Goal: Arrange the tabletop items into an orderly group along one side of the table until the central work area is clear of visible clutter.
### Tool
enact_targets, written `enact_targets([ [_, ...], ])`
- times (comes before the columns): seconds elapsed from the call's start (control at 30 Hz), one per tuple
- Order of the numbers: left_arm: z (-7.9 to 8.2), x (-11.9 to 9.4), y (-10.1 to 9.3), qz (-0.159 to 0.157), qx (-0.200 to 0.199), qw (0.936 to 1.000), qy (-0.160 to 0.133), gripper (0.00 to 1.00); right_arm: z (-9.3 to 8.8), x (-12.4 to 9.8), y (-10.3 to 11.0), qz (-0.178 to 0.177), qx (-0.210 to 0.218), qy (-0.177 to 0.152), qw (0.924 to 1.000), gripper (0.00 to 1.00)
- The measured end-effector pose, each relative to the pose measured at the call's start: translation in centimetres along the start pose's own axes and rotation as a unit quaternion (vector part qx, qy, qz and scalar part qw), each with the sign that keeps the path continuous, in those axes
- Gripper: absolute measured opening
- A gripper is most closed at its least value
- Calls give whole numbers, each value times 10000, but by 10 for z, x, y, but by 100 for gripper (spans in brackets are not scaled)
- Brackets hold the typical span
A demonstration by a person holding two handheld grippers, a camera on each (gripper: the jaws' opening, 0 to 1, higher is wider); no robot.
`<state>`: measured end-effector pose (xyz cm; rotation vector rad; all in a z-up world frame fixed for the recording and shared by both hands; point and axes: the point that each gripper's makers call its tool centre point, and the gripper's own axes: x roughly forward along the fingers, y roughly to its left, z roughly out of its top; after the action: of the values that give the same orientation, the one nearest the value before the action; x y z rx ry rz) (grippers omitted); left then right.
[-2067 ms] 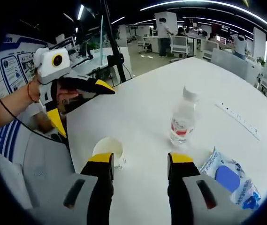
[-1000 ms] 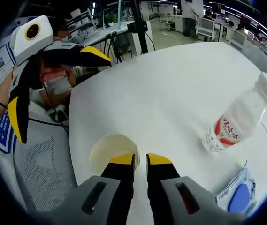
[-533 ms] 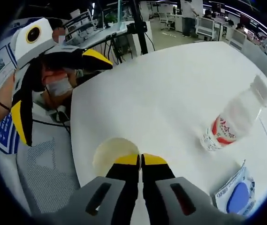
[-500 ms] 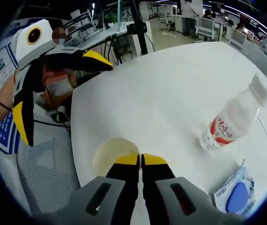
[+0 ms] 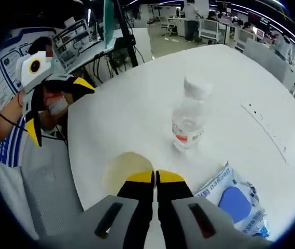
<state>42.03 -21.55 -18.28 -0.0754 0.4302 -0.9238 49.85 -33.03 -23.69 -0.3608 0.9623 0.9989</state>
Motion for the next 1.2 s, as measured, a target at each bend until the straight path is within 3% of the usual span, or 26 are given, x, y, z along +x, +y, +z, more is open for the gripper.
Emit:
enact_targets([
  [0.3, -1, 5, 0, -33, -42, 10000, 37, 81, 11, -8, -47, -144, 439, -126, 9989, 0],
  [0.6, -3, 7, 6, -11, -96, 9999, 84, 81, 21, 8, -84, -85, 566, -32, 9984, 0],
  [0.9, -6, 11, 11, 8, -184, 9998, 124, 81, 15, 32, -102, -54, 570, 140, 9983, 0],
  [1.2, -9, 16, 14, -8, -235, 9996, 152, 81, 7, 42, -107, -2, 661, 227, 9976, 0],
])
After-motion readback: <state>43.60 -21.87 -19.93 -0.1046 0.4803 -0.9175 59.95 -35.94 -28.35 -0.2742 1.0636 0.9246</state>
